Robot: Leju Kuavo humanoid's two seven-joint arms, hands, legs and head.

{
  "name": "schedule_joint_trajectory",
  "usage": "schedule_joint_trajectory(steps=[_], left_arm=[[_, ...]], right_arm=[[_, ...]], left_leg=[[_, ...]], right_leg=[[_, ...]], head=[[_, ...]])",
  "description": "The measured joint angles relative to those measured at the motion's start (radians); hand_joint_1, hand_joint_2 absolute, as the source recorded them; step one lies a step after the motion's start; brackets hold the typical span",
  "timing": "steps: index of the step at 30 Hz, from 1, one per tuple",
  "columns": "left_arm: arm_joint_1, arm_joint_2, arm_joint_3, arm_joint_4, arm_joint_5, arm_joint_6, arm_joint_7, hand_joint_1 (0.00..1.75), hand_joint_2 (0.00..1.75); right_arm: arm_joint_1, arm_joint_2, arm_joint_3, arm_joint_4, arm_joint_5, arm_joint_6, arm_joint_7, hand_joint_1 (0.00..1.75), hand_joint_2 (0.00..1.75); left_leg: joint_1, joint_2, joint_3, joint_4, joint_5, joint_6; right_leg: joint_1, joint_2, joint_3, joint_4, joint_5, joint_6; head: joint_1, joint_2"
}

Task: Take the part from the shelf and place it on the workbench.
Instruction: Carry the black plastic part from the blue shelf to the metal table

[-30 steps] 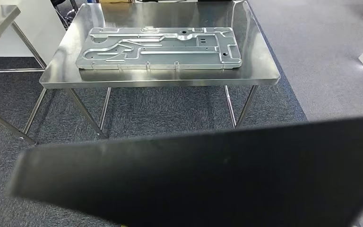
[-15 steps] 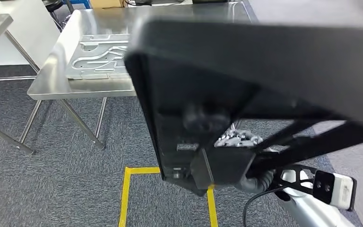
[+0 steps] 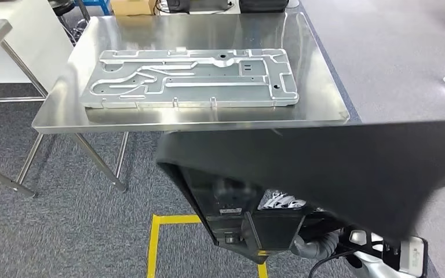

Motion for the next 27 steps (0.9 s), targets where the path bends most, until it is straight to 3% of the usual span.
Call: schedule_joint_trajectory(steps=[2,3,5,7,11,13,16,17,18,19,21,22,24,27], left_arm=[[0.001,-0.002,0.001,0.000,0.000,-0.002,0.000,0.00,1.75],[0.002,-0.003,0.003,0.000,0.001,-0.004,-0.001,0.00,1.75],[0.003,-0.005,0.006,0.000,0.000,-0.006,-0.001,0.00,1.75],[0.002,-0.006,0.009,0.000,0.001,-0.008,-0.001,0.00,1.75],[-0.001,-0.006,0.014,0.000,0.000,-0.014,0.000,0.00,1.75],[-0.005,-0.006,0.015,0.000,-0.002,-0.016,0.000,0.00,1.75],[-0.006,-0.006,0.015,0.000,-0.008,-0.016,0.002,0.00,1.75],[-0.005,-0.006,0.015,0.000,-0.009,-0.016,0.003,0.00,1.75],[-0.005,-0.006,0.015,0.000,-0.010,-0.016,0.005,0.00,1.75],[-0.004,-0.006,0.015,0.000,-0.010,-0.016,0.006,0.00,1.75],[-0.004,-0.003,0.015,0.000,-0.010,-0.015,0.008,0.00,1.75],[-0.004,-0.001,0.015,0.000,-0.010,-0.015,0.008,0.00,1.75],[-0.004,0.003,0.015,0.000,-0.010,-0.014,0.010,0.00,1.75],[-0.005,0.007,0.015,0.000,-0.009,-0.013,0.012,0.00,1.75]], right_arm=[[0.011,0.003,-0.002,0.006,0.006,0.001,0.000,1.75,1.75],[0.016,0.004,-0.004,0.007,0.009,0.003,0.000,1.75,1.75],[0.022,0.005,-0.010,0.008,0.012,0.012,0.000,1.75,1.75],[0.028,0.008,-0.018,0.007,0.014,0.024,0.000,1.75,1.75],[0.042,0.011,-0.032,-0.005,0.024,0.045,0.000,1.75,1.75],[0.043,0.011,-0.037,-0.014,0.025,0.048,-0.001,1.75,1.75],[0.043,0.011,-0.043,-0.021,0.024,0.049,-0.001,1.75,1.75],[0.043,0.011,-0.044,-0.021,0.023,0.049,-0.001,1.75,1.75],[0.043,0.011,-0.046,-0.023,0.023,0.048,-0.001,1.75,1.75],[0.043,0.011,-0.047,-0.025,0.022,0.047,-0.001,1.75,1.75],[0.041,0.011,-0.048,-0.030,0.021,0.046,-0.001,1.75,1.75],[0.041,0.011,-0.049,-0.031,0.021,0.045,-0.001,1.75,1.75],[0.039,0.011,-0.049,-0.033,0.020,0.041,0.000,1.75,1.75],[0.025,0.013,-0.049,-0.036,0.010,0.034,0.000,1.75,1.75]], left_leg=[[0.000,-0.001,0.010,0.001,-0.013,-0.002],[0.001,-0.001,0.018,0.003,-0.021,-0.003],[0.002,-0.002,0.037,0.007,-0.040,-0.010],[0.001,-0.003,0.047,0.015,-0.059,-0.023],[0.002,0.002,0.055,0.036,-0.082,-0.049],[0.006,0.005,0.026,0.102,-0.110,-0.059],[0.010,0.007,-0.090,0.289,-0.177,-0.071],[0.011,0.007,-0.120,0.320,-0.178,-0.072],[0.010,0.007,-0.133,0.315,-0.158,-0.072],[0.010,0.007,-0.128,0.272,-0.118,-0.068],[0.005,0.006,-0.093,0.142,-0.025,-0.052],[0.000,0.006,-0.079,0.091,-0.002,-0.045],[-0.008,0.005,-0.068,0.050,0.004,-0.032],[-0.005,0.005,-0.036,0.022,0.008,-0.014]], right_leg=[[-0.002,0.000,-0.063,0.063,-0.019,0.008],[-0.004,-0.001,-0.072,0.048,0.003,0.010],[-0.009,-0.004,-0.046,-0.063,0.096,0.012],[-0.005,-0.010,-0.020,-0.158,0.142,0.007],[0.000,-0.009,-0.005,-0.175,0.137,-0.023],[-0.001,-0.009,0.011,-0.178,0.128,-0.034],[0.002,-0.009,0.029,-0.178,0.109,-0.042],[0.003,-0.008,0.036,-0.178,0.103,-0.043],[0.004,-0.007,0.046,-0.178,0.095,-0.042],[0.005,-0.005,0.057,-0.178,0.087,-0.041],[0.006,-0.004,0.079,-0.180,0.071,-0.038],[0.005,-0.003,0.085,-0.182,0.065,-0.034],[0.003,-0.001,0.090,-0.185,0.063,-0.023],[0.002,0.001,0.093,-0.161,0.065,-0.006]], head=[[0.000,0.000],[0.000,0.000],[0.000,0.000],[0.000,0.000],[0.000,0.000],[0.000,0.000],[0.000,0.000],[0.000,0.000],[0.000,0.000],[0.000,0.000],[0.000,0.000],[0.000,0.000],[0.000,0.000],[0.000,0.000]])
